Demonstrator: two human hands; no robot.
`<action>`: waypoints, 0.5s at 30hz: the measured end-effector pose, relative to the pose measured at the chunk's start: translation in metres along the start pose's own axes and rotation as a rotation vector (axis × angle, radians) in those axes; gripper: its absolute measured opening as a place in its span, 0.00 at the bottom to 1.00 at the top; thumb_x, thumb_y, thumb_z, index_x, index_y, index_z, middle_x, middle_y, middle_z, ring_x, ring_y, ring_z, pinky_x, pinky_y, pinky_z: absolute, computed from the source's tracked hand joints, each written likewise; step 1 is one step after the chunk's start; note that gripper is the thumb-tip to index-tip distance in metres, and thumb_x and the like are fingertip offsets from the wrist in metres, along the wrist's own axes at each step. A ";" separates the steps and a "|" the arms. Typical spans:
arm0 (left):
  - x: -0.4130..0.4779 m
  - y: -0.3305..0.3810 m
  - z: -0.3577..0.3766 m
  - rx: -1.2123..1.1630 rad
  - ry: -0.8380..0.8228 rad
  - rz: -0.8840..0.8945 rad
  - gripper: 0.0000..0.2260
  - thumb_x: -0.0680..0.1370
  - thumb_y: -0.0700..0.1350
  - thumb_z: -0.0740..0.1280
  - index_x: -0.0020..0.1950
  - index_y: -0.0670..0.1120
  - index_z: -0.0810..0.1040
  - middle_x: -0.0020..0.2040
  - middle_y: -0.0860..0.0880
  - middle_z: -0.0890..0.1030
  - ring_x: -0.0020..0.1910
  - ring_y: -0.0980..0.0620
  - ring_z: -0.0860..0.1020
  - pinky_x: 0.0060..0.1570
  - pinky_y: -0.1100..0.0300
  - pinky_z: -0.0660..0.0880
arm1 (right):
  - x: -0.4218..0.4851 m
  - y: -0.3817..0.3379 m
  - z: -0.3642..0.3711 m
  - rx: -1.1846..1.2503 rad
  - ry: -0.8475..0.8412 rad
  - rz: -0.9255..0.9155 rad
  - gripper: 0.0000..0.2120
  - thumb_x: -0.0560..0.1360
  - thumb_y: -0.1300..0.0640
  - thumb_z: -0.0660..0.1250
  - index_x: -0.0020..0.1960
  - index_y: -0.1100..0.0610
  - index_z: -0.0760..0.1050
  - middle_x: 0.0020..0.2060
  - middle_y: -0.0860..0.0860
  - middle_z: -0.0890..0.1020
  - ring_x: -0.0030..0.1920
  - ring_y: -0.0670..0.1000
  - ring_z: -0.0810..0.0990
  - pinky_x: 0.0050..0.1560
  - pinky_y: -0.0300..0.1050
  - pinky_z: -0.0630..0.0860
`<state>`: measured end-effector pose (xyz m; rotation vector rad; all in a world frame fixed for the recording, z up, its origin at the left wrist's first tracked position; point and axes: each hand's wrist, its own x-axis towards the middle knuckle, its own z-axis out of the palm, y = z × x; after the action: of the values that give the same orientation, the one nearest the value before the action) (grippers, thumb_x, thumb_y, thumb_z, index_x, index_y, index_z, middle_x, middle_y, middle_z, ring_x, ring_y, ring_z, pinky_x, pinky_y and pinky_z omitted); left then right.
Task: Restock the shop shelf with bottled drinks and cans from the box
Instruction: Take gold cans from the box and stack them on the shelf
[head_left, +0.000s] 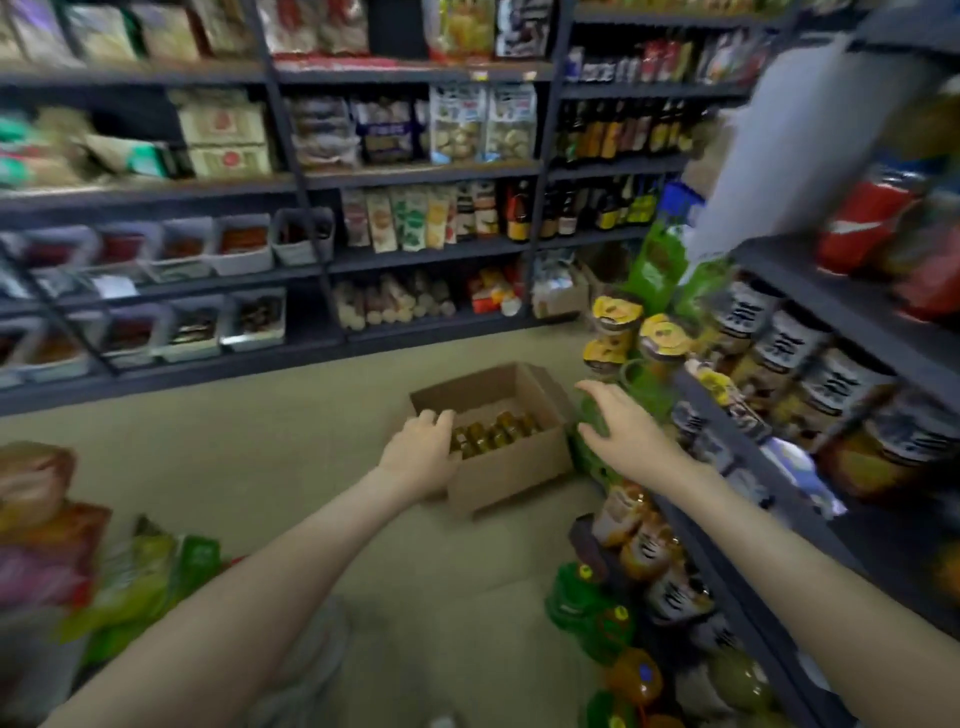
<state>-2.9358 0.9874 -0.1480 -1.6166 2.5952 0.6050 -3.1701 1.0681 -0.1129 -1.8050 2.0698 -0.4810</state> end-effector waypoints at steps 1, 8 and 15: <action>0.014 -0.018 -0.005 -0.004 -0.021 -0.035 0.25 0.79 0.48 0.62 0.74 0.44 0.60 0.69 0.41 0.68 0.66 0.40 0.69 0.61 0.47 0.72 | 0.021 -0.003 0.011 0.000 -0.031 0.009 0.25 0.80 0.55 0.61 0.75 0.51 0.58 0.70 0.50 0.65 0.69 0.52 0.66 0.63 0.46 0.69; 0.125 -0.086 -0.014 -0.004 -0.099 -0.103 0.24 0.81 0.45 0.60 0.76 0.43 0.58 0.70 0.40 0.67 0.67 0.41 0.68 0.63 0.47 0.72 | 0.138 0.014 0.060 0.056 -0.134 0.095 0.26 0.80 0.57 0.60 0.76 0.52 0.57 0.70 0.51 0.65 0.69 0.53 0.66 0.65 0.48 0.68; 0.254 -0.092 0.030 -0.065 -0.242 -0.146 0.25 0.80 0.46 0.59 0.76 0.44 0.57 0.69 0.42 0.67 0.67 0.42 0.68 0.63 0.50 0.70 | 0.261 0.093 0.112 0.109 -0.255 0.275 0.30 0.79 0.58 0.62 0.76 0.50 0.53 0.73 0.52 0.62 0.69 0.53 0.67 0.63 0.49 0.70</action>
<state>-2.9785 0.7436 -0.2612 -1.6186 2.2883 0.8250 -3.2310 0.8187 -0.2664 -1.4100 2.0276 -0.2661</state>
